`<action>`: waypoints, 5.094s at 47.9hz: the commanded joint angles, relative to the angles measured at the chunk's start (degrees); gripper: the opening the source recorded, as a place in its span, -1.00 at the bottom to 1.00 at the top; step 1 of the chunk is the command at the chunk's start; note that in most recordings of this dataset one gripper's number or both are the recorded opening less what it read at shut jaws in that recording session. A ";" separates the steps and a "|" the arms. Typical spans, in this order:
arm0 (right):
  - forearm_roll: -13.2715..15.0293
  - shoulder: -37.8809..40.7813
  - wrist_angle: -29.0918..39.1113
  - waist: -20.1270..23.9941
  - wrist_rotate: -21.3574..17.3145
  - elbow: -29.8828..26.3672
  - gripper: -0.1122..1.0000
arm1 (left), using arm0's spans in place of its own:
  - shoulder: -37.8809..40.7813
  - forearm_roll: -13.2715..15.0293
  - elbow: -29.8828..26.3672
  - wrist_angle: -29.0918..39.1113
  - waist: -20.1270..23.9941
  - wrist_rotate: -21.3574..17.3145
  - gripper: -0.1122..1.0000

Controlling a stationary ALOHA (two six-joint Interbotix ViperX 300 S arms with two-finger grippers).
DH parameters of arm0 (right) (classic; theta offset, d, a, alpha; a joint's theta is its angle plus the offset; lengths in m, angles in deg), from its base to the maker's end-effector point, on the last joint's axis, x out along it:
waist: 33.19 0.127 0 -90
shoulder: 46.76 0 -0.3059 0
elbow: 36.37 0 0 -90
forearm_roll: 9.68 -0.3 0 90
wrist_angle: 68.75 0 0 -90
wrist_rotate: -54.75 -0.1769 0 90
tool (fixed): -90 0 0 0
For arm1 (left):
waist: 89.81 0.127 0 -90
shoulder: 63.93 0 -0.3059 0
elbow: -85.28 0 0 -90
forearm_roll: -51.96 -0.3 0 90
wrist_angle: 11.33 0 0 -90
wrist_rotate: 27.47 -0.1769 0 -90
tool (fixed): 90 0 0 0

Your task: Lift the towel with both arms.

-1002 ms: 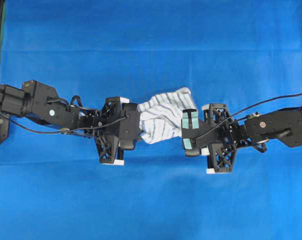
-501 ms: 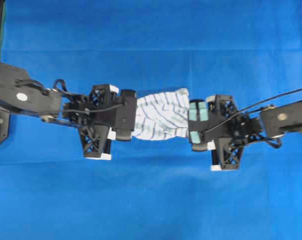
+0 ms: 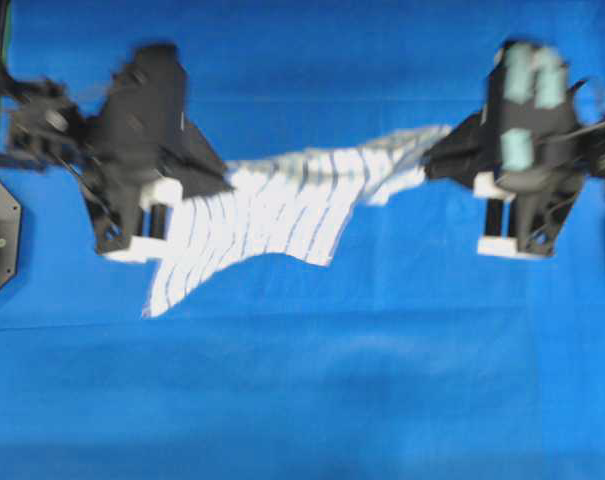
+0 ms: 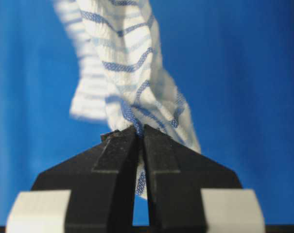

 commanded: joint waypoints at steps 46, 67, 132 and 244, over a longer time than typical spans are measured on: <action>1.58 -1.76 8.09 0.62 5.89 -16.70 -0.71 | -4.04 0.09 -13.80 6.50 2.99 -3.52 -0.74; 1.32 -1.32 8.17 0.62 5.19 -16.26 -0.03 | -4.04 0.18 -13.18 5.62 2.90 -3.96 0.48; 0.09 16.70 -21.27 0.79 -10.63 16.35 0.46 | 20.13 0.88 16.35 -34.01 -1.58 -2.90 0.84; 4.31 0.00 14.41 1.41 0.97 -18.19 -0.69 | -5.80 0.18 -11.95 6.42 0.53 -2.72 -0.73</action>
